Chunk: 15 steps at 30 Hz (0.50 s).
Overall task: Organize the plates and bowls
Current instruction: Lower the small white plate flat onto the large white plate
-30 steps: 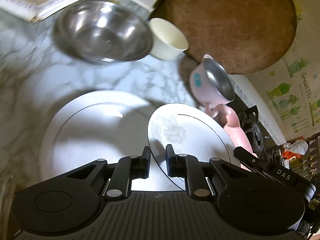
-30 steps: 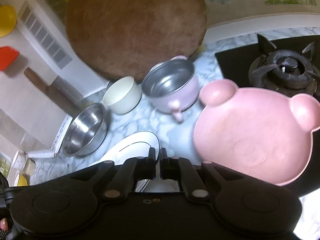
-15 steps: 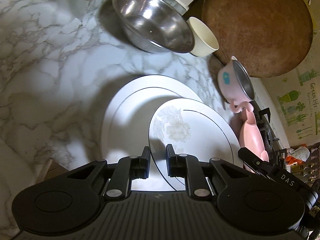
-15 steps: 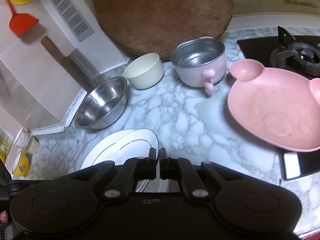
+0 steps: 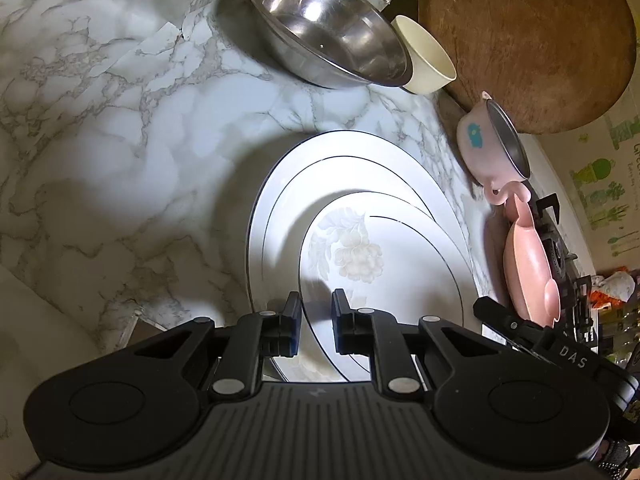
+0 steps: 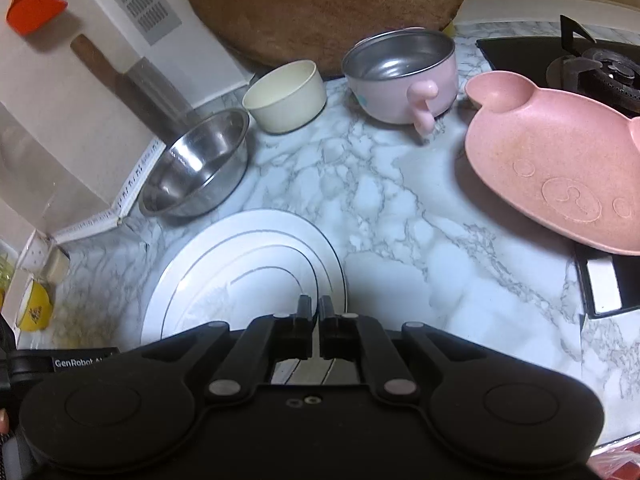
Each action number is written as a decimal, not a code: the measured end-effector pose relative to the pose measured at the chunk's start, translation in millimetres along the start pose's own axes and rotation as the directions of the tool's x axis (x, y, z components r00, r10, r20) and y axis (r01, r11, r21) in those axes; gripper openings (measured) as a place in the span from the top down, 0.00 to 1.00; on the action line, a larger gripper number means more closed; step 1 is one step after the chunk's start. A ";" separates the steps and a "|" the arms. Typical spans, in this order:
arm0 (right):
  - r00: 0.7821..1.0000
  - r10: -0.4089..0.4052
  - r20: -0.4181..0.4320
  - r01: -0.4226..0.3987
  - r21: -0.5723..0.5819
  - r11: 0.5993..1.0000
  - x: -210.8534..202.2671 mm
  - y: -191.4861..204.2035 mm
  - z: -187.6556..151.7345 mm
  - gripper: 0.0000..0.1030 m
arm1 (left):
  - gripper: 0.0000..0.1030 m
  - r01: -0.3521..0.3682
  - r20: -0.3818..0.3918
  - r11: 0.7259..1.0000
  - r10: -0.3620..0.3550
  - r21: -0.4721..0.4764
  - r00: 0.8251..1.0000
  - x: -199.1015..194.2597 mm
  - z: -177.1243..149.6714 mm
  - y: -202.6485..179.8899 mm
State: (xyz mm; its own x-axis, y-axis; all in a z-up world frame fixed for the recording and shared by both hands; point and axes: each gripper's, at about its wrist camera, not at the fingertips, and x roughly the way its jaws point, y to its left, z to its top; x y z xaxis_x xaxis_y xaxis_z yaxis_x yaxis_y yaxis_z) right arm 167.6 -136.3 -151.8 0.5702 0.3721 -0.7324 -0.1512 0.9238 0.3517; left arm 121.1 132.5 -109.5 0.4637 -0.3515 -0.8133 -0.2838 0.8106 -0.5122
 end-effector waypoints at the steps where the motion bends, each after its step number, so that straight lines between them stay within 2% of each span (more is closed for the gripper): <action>1: 1.000 -0.007 -0.006 0.007 -0.012 1.000 1.1 1.4 -0.5 0.96 | 0.86 -0.004 0.000 1.000 0.004 0.006 1.000 -0.4 0.4 -0.3; 15: 0.995 -0.062 -0.077 0.051 -0.141 0.989 25.1 11.3 4.6 0.98 | 0.86 -0.066 -0.053 0.986 0.075 0.155 0.996 4.7 18.8 -13.3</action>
State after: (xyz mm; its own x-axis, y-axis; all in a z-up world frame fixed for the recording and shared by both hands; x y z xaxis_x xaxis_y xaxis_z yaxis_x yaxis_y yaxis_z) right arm 183.9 -117.0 -163.5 0.5148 0.3197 -0.7954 -0.2341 0.9450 0.2283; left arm 142.8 128.9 -101.4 0.3961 -0.3142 -0.8627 -0.1804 0.8947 -0.4087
